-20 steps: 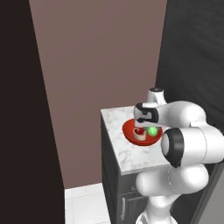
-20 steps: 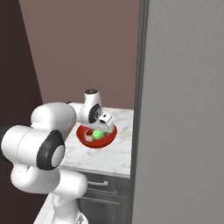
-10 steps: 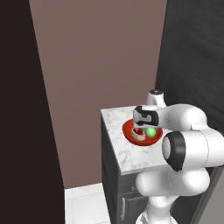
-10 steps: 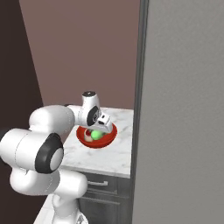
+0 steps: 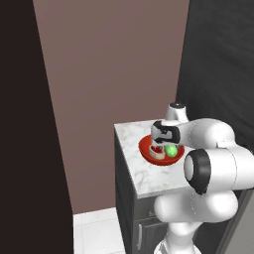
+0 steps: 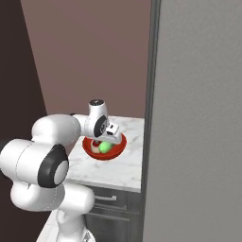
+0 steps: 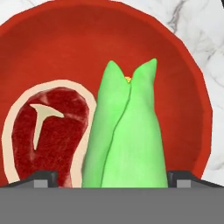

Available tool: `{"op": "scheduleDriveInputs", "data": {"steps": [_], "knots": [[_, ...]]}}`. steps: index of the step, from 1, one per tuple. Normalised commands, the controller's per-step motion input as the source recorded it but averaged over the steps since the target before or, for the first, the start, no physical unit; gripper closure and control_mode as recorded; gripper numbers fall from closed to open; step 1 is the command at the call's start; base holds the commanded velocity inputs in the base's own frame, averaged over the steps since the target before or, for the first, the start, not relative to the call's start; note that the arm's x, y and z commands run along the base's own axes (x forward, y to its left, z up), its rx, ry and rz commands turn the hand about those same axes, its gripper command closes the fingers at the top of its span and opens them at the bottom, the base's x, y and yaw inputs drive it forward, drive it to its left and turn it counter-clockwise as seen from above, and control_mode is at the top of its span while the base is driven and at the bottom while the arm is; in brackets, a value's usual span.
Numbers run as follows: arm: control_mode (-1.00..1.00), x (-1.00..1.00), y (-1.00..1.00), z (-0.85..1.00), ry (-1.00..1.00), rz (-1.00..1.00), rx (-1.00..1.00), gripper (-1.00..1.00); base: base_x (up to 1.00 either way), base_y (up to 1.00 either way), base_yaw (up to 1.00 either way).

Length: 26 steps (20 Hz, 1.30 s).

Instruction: Take the fish, corn, and steak from the freezer and place them in the bowl on the counter.

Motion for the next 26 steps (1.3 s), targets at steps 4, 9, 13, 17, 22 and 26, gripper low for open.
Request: {"op": "scheduleDriveInputs", "data": {"steps": [4,9,13,17,22,26], "knots": [[-1.0,-0.16,0.0,0.17,0.0,0.0,-0.02,-1.0,0.0,0.0,0.0],[-1.0,-0.32,0.03,0.4,0.0,0.0,-0.04,-1.0,0.0,0.0,0.0],[-1.0,-0.73,0.08,0.49,0.0,-0.03,0.0,-1.0,0.0,0.0,0.0],[-1.0,-1.0,0.0,0.59,0.0,-0.09,0.04,-1.0,0.0,0.0,0.0],[-1.0,-1.0,0.0,0.93,-0.12,-0.02,0.02,-1.0,0.0,0.0,0.0],[-1.0,-1.0,0.15,0.98,-0.26,0.0,0.0,-1.0,0.0,0.0,0.0]]}}
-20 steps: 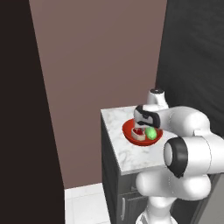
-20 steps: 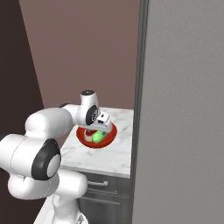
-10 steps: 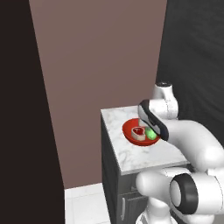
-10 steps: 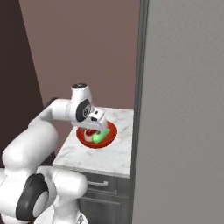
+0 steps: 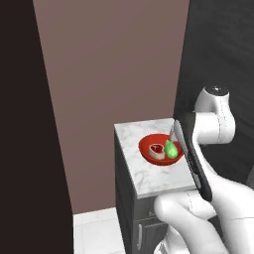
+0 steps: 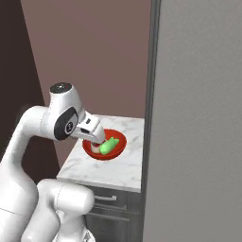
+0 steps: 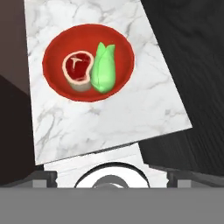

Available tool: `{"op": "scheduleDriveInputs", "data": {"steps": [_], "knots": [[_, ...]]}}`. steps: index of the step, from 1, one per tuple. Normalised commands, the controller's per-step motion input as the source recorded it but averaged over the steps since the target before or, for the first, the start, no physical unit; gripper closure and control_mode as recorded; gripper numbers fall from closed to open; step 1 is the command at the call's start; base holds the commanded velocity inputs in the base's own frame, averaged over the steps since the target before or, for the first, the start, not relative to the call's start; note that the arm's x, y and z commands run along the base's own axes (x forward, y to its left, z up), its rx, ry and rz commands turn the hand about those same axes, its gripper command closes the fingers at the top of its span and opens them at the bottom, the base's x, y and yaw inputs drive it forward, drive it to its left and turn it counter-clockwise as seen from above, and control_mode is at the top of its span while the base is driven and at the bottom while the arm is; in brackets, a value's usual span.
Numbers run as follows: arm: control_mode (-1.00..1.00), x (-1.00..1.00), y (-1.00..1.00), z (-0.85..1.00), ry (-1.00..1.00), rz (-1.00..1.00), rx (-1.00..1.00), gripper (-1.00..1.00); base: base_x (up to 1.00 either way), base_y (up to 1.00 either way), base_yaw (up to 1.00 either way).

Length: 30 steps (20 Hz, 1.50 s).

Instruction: Take the fish, corn, and steak from the freezer and place them in the bowl on the counter.

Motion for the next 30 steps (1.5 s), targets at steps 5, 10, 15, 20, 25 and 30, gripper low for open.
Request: {"op": "scheduleDriveInputs", "data": {"steps": [5,10,15,20,25,30], "knots": [[-1.0,-0.93,0.41,0.62,-0.07,0.11,0.0,-1.0,0.0,0.0,0.0],[-1.0,-0.77,0.3,0.31,0.01,0.09,0.0,-1.0,0.0,0.0,0.0],[-1.0,-0.11,-0.01,-0.02,0.07,0.0,0.0,-1.0,0.0,0.0,0.0],[-1.0,0.0,-0.02,-0.06,0.0,0.0,0.0,-1.0,0.0,0.0,0.0],[-1.0,0.0,0.0,0.0,0.0,0.0,0.0,-1.0,0.0,0.0,0.0],[-1.0,-0.01,0.0,0.0,0.0,0.0,0.0,-1.0,0.0,0.0,0.0]]}}
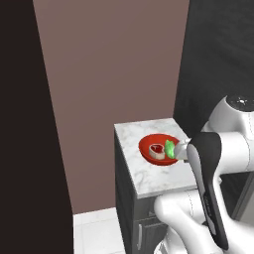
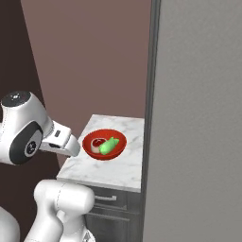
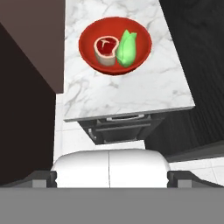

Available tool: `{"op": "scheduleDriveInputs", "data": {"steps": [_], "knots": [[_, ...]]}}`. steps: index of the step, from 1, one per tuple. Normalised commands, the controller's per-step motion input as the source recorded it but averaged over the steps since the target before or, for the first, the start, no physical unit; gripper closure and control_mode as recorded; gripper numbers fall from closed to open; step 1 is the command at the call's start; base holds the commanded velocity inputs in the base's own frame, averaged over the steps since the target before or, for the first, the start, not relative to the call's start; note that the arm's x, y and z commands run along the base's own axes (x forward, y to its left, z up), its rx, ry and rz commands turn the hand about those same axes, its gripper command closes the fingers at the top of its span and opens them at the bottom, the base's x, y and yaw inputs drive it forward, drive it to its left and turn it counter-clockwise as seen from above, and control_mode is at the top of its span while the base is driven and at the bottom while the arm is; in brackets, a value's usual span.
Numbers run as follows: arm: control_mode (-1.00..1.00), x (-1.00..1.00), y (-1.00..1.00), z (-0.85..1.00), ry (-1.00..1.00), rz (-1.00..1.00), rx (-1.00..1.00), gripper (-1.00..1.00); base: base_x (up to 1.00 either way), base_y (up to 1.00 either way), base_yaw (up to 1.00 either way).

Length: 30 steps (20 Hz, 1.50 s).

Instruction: Take the fish, corn, and steak from the freezer and place them in the bowl on the counter.

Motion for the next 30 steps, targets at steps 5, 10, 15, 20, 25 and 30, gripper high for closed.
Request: {"op": "scheduleDriveInputs", "data": {"steps": [5,10,15,20,25,30], "knots": [[1.0,-0.04,0.0,0.0,0.0,0.0,0.0,-1.0,-0.42,0.0,-0.01],[1.0,0.0,0.0,0.0,0.0,0.0,0.0,-1.0,-0.61,0.0,-0.02],[1.0,0.0,0.0,0.0,0.0,0.0,0.0,-1.0,-0.69,0.0,-0.05],[1.0,0.0,0.0,0.0,0.0,0.0,0.0,-1.0,-0.64,-0.19,-0.09],[1.0,0.0,0.0,0.0,0.0,0.0,0.0,-1.0,-0.43,-0.58,-0.07],[1.0,0.0,0.0,0.0,0.0,0.0,0.0,-1.0,-0.15,-0.83,-0.01]]}}
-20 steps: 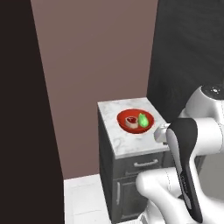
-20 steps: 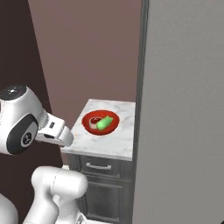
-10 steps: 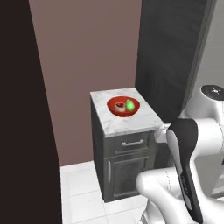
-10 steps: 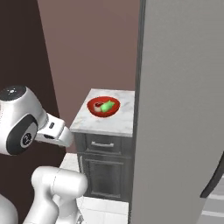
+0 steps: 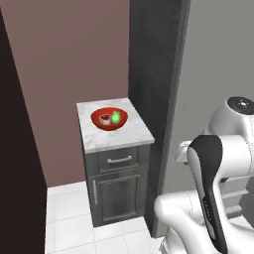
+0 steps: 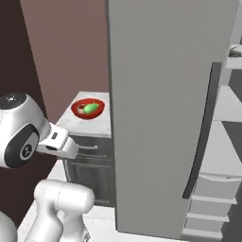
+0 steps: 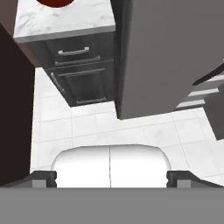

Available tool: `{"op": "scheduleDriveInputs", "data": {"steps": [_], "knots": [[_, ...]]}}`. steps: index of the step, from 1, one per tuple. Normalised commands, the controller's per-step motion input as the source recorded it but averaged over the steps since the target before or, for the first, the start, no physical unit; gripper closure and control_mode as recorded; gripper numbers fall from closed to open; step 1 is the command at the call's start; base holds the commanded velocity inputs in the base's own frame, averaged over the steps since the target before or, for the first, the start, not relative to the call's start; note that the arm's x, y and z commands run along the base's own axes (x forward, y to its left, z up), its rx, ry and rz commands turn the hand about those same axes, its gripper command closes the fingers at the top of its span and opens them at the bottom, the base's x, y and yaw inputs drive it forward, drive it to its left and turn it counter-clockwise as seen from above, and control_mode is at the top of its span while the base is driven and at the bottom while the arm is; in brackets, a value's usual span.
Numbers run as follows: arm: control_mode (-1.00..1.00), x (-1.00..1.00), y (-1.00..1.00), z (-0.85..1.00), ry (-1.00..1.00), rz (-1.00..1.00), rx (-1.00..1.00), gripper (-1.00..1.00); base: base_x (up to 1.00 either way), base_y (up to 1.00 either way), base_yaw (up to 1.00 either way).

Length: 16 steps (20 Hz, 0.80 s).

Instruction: Take the fish, corn, and steak from the freezer and place them in the bowl on the counter.

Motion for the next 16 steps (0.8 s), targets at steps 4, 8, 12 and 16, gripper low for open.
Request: {"op": "scheduleDriveInputs", "data": {"steps": [4,8,12,16], "knots": [[1.0,0.0,0.0,0.0,0.0,0.0,0.0,-1.0,0.08,-0.96,0.0],[1.0,0.0,0.0,0.0,0.0,0.0,0.0,-1.0,0.08,-0.99,0.04],[1.0,0.0,0.0,0.0,0.0,0.0,0.0,-1.0,0.0,-0.87,0.05],[1.0,0.0,0.0,0.0,0.0,0.0,0.0,-1.0,0.0,-0.68,0.03]]}}
